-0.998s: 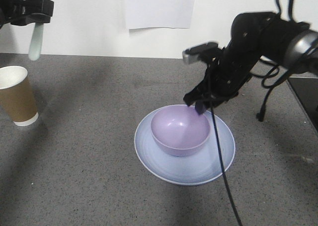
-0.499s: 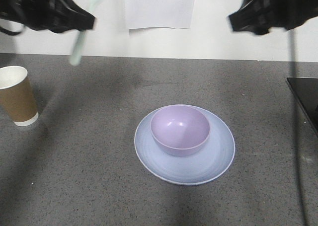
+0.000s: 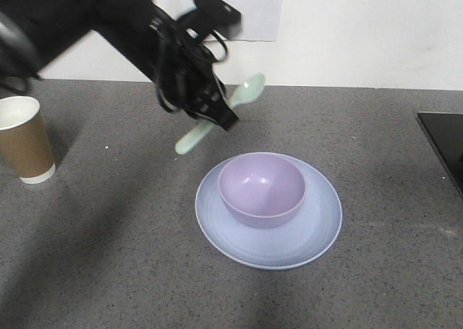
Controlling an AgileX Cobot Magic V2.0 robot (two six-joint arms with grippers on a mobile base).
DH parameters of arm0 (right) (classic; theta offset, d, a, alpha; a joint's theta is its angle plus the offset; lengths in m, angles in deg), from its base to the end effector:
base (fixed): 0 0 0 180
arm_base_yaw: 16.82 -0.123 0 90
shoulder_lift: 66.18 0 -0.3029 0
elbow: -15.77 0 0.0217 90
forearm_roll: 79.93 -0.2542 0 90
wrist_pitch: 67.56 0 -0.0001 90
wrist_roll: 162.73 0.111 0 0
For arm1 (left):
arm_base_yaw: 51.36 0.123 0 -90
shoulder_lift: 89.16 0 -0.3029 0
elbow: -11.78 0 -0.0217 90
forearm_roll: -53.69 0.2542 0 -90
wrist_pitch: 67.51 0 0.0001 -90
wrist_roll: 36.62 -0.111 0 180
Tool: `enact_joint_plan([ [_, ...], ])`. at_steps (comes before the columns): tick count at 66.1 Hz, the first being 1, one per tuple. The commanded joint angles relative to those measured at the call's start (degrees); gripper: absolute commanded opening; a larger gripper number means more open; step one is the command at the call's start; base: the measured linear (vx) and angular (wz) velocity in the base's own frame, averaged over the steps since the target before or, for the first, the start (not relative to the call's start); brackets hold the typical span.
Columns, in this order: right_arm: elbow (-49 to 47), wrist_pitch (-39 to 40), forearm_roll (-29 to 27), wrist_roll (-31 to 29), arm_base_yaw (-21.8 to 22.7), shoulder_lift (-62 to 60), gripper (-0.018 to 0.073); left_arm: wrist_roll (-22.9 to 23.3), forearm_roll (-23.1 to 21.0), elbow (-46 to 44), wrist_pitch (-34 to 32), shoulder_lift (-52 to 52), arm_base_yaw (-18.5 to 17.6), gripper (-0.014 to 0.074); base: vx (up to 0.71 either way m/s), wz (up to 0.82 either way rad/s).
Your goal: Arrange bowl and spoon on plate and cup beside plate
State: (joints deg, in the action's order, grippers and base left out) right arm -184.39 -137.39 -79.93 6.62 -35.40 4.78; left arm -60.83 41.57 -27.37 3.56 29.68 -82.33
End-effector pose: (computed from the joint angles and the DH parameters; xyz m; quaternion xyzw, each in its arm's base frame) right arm 0.1705 0.0573 0.5302 -0.2192 0.8407 0.0342 0.4940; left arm 0.3711 -0.2484 0.3606 0.4386 0.8565 -0.1199 0.2444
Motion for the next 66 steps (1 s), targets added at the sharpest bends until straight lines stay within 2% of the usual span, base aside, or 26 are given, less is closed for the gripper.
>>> enact_joint_plan([
  [1,-1.2,1.5,3.6,0.7,0.0,-0.7,0.0349,1.2,4.8,-2.8,-1.4,-1.4,-3.6,0.0003,0.0,0.0],
  [6,-1.2,0.8,4.8,1.0,0.0,-0.7,0.0349,1.2,9.5,-2.7,-0.3,-0.2,-6.1,0.0003,0.0,0.0],
  [13,0.5,1.8,4.7,1.0,0.0,-0.7,0.0346,1.3,12.5,-2.7,0.7,1.3,-8.8,0.0003,0.0,0.0],
  [26,7.5,4.9,4.9,1.0,0.0,-1.2,0.0345,1.3,10.2,-2.7,0.7,2.6,-9.8,0.0003,0.0,0.0],
  [37,13.4,11.1,4.9,1.0,0.0,-2.7,0.0345,4.6,10.2,-2.7,0.7,3.1,-9.8,0.0003,0.0,0.0],
  [66,14.0,12.7,5.5,1.0,0.0,-6.4,0.0345,10.2,10.3,-1.1,0.7,3.0,-9.8,0.0003,0.0,0.0],
])
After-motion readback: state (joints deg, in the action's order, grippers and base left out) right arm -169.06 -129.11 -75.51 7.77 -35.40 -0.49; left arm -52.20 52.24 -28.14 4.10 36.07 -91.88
